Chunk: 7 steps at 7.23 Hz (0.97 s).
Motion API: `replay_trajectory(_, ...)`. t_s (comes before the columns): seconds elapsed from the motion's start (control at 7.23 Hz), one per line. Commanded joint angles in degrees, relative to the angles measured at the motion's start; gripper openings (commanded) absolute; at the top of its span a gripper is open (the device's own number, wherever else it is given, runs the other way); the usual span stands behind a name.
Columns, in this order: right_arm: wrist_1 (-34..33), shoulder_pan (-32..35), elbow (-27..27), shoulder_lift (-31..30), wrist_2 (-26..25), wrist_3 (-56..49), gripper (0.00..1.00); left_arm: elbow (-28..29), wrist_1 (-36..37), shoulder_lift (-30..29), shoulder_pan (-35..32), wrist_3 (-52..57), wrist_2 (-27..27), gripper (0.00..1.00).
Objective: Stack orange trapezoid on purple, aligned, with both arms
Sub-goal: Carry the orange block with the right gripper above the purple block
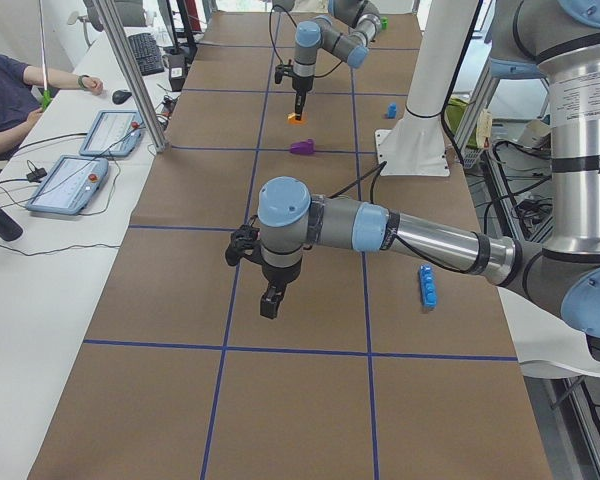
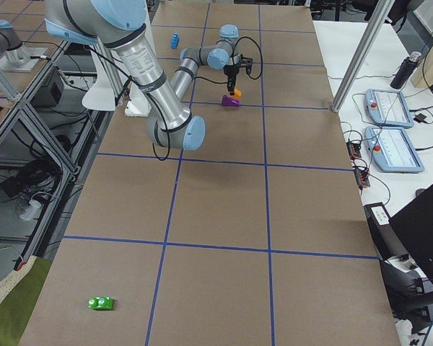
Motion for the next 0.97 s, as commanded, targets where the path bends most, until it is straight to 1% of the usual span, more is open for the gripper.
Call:
replay_trajectory(0.0, 0.1, -2.3, -1.9, 1.6, -0.3, 2.1, 0.0, 0.0, -1.1, 1.1, -0.1, 0.0, 0.0, 1.0)
replay_trajectory(0.28, 0.3, -3.7, -2.9, 2.1, -3.8, 1.4, 0.0, 0.0, -1.1, 1.1, -0.1, 0.0, 0.0, 1.0)
replay_trajectory(0.83, 0.3, -3.9, -3.1, 1.9, -4.1, 1.0, 0.0, 0.0, -1.1, 1.1, -0.1, 0.0, 0.0, 1.0)
